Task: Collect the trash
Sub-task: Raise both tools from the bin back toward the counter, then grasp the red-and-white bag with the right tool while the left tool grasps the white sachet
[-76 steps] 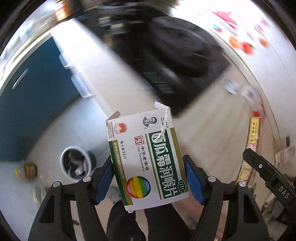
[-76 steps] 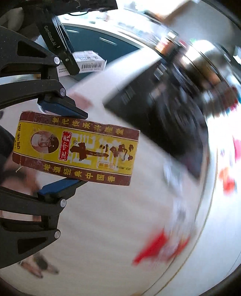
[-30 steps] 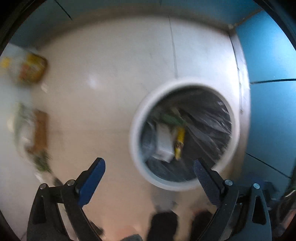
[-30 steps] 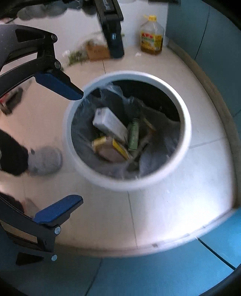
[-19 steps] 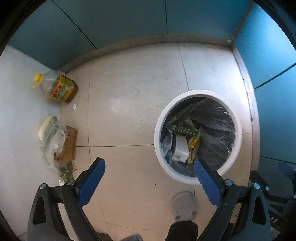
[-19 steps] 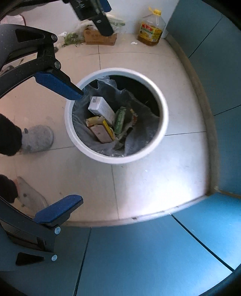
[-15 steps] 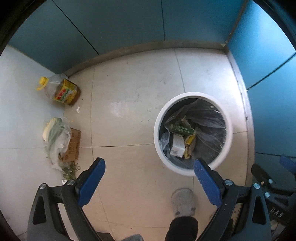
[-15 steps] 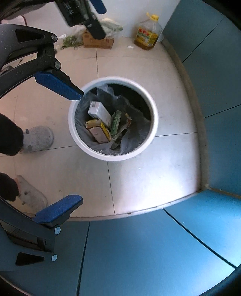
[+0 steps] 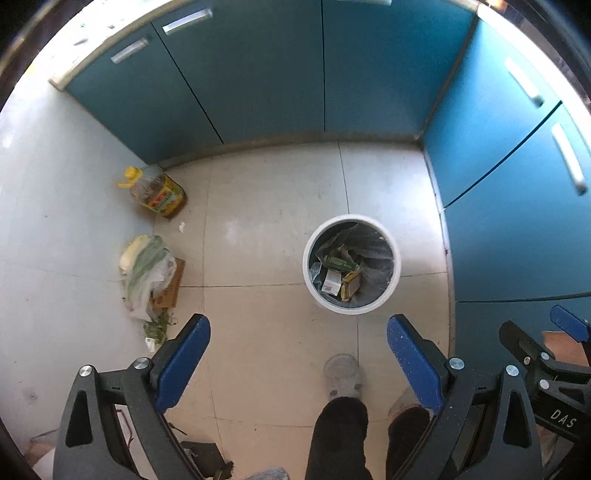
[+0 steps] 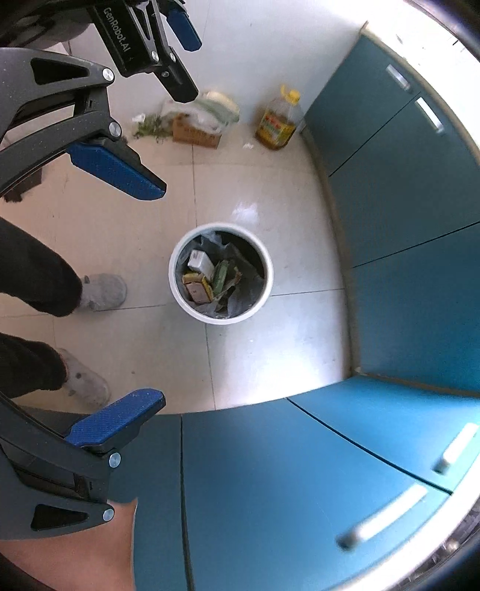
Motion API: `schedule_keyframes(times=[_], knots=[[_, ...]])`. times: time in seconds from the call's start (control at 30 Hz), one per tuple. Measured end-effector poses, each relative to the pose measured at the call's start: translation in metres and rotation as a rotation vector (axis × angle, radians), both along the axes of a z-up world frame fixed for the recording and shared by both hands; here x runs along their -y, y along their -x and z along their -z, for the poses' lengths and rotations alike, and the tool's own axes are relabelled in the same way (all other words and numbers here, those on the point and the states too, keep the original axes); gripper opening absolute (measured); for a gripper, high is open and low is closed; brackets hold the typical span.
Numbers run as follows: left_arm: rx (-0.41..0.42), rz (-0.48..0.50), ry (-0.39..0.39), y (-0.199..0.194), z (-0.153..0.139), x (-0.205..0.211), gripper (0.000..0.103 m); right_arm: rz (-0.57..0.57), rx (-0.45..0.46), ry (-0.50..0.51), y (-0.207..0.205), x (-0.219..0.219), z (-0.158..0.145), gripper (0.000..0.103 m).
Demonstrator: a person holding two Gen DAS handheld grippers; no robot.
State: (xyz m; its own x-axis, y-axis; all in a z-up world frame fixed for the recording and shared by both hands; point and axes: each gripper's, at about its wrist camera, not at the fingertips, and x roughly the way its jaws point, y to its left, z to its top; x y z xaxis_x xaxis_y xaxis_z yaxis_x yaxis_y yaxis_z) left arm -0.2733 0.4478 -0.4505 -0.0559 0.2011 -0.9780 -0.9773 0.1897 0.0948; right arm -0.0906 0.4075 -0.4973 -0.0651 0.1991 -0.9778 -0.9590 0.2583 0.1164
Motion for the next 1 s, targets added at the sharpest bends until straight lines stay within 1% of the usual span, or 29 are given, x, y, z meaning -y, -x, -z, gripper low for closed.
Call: schedule_keyframes(times=[0.07,0.13,0.17,0.2,0.23,0.3,0.37,0.4,0.43,0.47,0.53,0.63,0.67,0.73,0.77,0.8,0.83,0.87,0.9,0.93,0.97,1.0], knots=[[0.0,-0.007,-0.016,-0.001,-0.031,0.01,0.098,0.009,-0.013,-0.022,-0.005,0.011,-0.036,0.103],[0.007,-0.013,-0.026,-0.002,-0.055,0.019,0.098,0.019,-0.028,-0.042,-0.011,0.022,-0.066,0.103],[0.007,-0.017,-0.035,-0.004,-0.071,0.025,0.098,0.022,-0.033,-0.048,-0.013,0.026,-0.075,0.103],[0.009,-0.019,-0.042,-0.007,-0.084,0.03,0.098,0.03,-0.041,-0.059,-0.017,0.033,-0.091,0.103],[0.011,-0.019,-0.048,-0.008,-0.093,0.033,0.098,0.038,-0.054,-0.071,-0.023,0.04,-0.106,0.103],[0.002,-0.018,-0.069,-0.019,-0.12,0.044,0.098,0.056,-0.083,-0.088,-0.032,0.051,-0.128,0.103],[0.004,0.001,-0.086,-0.032,-0.137,0.052,0.098,0.083,-0.133,-0.109,-0.048,0.064,-0.148,0.103],[0.0,0.015,-0.101,-0.046,-0.148,0.057,0.098,0.104,-0.172,-0.124,-0.06,0.073,-0.16,0.103],[0.003,0.028,-0.107,-0.059,-0.154,0.06,0.098,0.134,-0.182,-0.137,-0.076,0.082,-0.173,0.103],[0.015,0.045,-0.113,-0.076,-0.16,0.063,0.098,0.15,-0.185,-0.149,-0.085,0.088,-0.179,0.103],[0.046,0.081,-0.121,-0.108,-0.17,0.067,0.098,0.226,-0.189,-0.194,-0.129,0.11,-0.201,0.103],[0.091,0.197,-0.144,-0.187,-0.186,0.081,0.098,0.35,-0.164,-0.242,-0.19,0.143,-0.219,0.103],[0.101,0.252,-0.15,-0.221,-0.191,0.087,0.098,0.431,-0.144,-0.257,-0.225,0.166,-0.226,0.103],[0.113,0.366,-0.167,-0.285,-0.197,0.102,0.098,0.538,-0.118,-0.266,-0.272,0.196,-0.231,0.103],[0.108,0.441,-0.188,-0.329,-0.199,0.114,0.098,0.609,-0.096,-0.268,-0.3,0.217,-0.233,0.103],[0.104,0.489,-0.199,-0.356,-0.199,0.123,0.098,0.692,-0.059,-0.264,-0.335,0.245,-0.234,0.103],[0.101,0.542,-0.211,-0.387,-0.201,0.133,0.098,0.763,-0.004,-0.25,-0.367,0.272,-0.234,0.103],[0.096,0.608,-0.23,-0.428,-0.2,0.148,0.098,0.802,0.034,-0.236,-0.386,0.288,-0.234,0.103],[0.089,0.648,-0.243,-0.454,-0.201,0.159,0.098,0.87,0.12,-0.215,-0.416,0.317,-0.234,0.103],[0.074,0.686,-0.26,-0.482,-0.198,0.17,0.098,0.906,0.186,-0.199,-0.436,0.333,-0.233,0.103],[0.054,0.733,-0.282,-0.515,-0.192,0.185,0.098,0.94,0.279,-0.165,-0.458,0.354,-0.229,0.103],[0.036,0.765,-0.299,-0.54,-0.187,0.196,0.098,0.962,0.37,-0.117,-0.477,0.371,-0.221,0.103]])
